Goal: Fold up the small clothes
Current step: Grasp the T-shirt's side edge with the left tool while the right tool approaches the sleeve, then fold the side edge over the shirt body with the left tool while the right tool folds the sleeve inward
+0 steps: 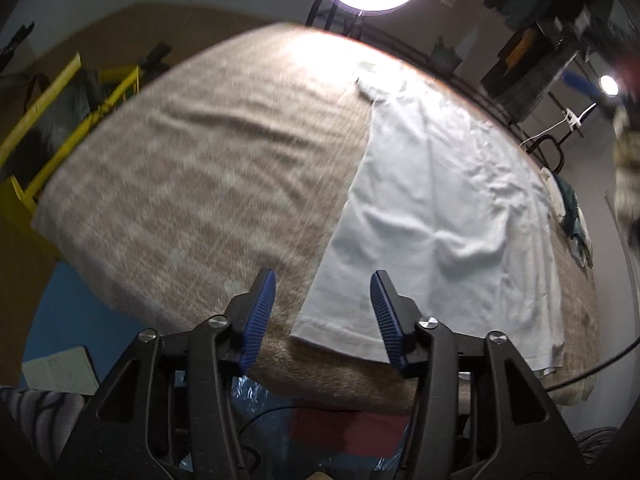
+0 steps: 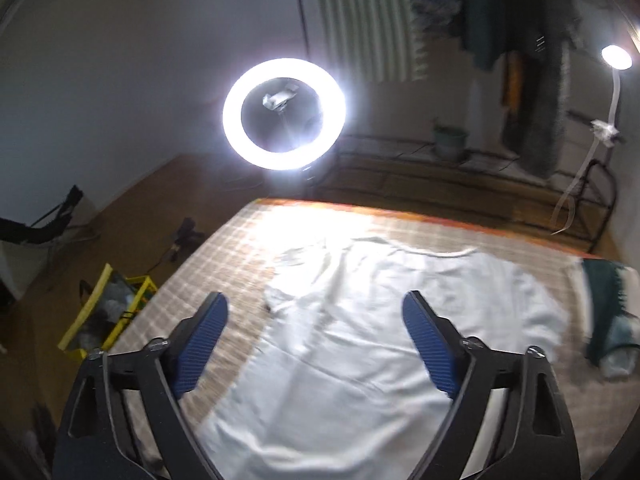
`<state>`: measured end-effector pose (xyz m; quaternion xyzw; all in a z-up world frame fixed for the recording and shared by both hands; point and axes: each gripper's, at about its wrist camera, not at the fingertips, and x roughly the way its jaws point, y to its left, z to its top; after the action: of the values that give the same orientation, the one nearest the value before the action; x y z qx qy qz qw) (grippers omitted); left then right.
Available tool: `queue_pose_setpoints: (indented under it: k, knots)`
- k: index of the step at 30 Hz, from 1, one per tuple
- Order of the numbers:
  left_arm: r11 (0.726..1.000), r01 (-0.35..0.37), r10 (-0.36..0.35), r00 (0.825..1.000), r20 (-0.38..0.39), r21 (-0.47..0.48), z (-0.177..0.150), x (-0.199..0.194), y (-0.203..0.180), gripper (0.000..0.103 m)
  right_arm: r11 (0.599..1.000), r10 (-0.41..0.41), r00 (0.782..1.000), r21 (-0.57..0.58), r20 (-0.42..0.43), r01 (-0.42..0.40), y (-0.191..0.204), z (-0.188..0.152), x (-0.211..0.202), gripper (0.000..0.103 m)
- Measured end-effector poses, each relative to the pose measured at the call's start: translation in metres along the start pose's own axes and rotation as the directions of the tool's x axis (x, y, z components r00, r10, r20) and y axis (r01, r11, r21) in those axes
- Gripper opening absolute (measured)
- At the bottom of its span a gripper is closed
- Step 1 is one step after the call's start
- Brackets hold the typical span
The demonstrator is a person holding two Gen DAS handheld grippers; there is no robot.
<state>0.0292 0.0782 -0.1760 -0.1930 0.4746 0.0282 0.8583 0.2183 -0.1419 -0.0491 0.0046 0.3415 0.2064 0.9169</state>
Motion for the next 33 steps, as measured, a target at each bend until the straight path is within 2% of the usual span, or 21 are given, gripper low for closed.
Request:
queue_pose_setpoints:
  k: [4, 7, 9, 13, 15, 16, 18, 19, 20, 26, 30, 33]
  knots:
    - [1.0, 0.012, -0.013, 0.998, -0.056, -0.018, -0.004, 0.018, 0.006, 0.049, 0.999, 0.05, 0.997, 0.021, -0.065, -0.048, 0.012, 0.014, 0.05, 0.083]
    - [0.999, 0.025, -0.028, 0.996, -0.087, -0.035, -0.006, 0.028, 0.008, 0.048, 0.998, 0.059, 0.992, 0.0, -0.109, -0.059, 0.026, 0.021, 0.094, 0.074]
    - [0.998, 0.035, -0.039, 0.993, -0.107, -0.043, -0.007, 0.034, 0.008, 0.046, 0.998, 0.07, 0.985, 0.003, -0.156, -0.07, 0.033, 0.023, 0.129, 0.073]
    - [0.999, 0.025, -0.026, 0.995, -0.096, -0.021, -0.006, 0.036, 0.002, 0.045, 0.995, 0.095, 0.968, 0.055, -0.231, -0.084, 0.035, 0.024, 0.184, 0.07]
    - [1.0, 0.028, -0.03, 0.995, -0.092, -0.013, -0.006, 0.037, 0.0, 0.042, 0.995, 0.094, 0.963, 0.063, -0.253, -0.081, 0.04, 0.024, 0.207, 0.069]
    - [0.999, 0.032, -0.032, 0.995, -0.094, -0.008, -0.006, 0.038, -0.001, 0.033, 0.995, 0.089, 0.961, 0.06, -0.26, -0.076, 0.042, 0.025, 0.217, 0.069]
    - [1.0, 0.028, -0.028, 0.996, -0.091, 0.006, -0.006, 0.039, -0.004, 0.029, 0.997, 0.072, 0.957, 0.041, -0.281, -0.064, 0.049, 0.023, 0.235, 0.069]
    - [1.0, 0.027, -0.025, 0.996, -0.089, 0.014, -0.007, 0.039, -0.006, 0.022, 0.998, 0.061, 0.954, 0.027, -0.293, -0.055, 0.052, 0.022, 0.246, 0.069]
    - [0.999, 0.03, -0.028, 0.995, -0.091, 0.018, -0.007, 0.04, -0.006, 0.011, 0.999, 0.048, 0.952, 0.012, -0.303, -0.047, 0.055, 0.019, 0.257, 0.069]
    - [0.997, 0.068, -0.07, 0.992, -0.1, -0.024, -0.004, 0.041, 0.001, 0.002, 0.997, -0.06, 0.932, -0.062, -0.358, 0.041, 0.057, 0.011, 0.3, 0.069]
    - [0.997, 0.077, -0.08, 0.992, -0.098, -0.029, -0.003, 0.041, -0.001, 0.001, 0.99, -0.125, 0.906, -0.113, -0.404, 0.086, 0.056, 0.005, 0.32, 0.065]
    - [0.996, 0.084, -0.088, 0.992, -0.092, -0.038, -0.002, 0.04, -0.001, 0.0, 0.981, -0.158, 0.903, -0.171, -0.398, 0.097, 0.06, 0.003, 0.324, 0.065]
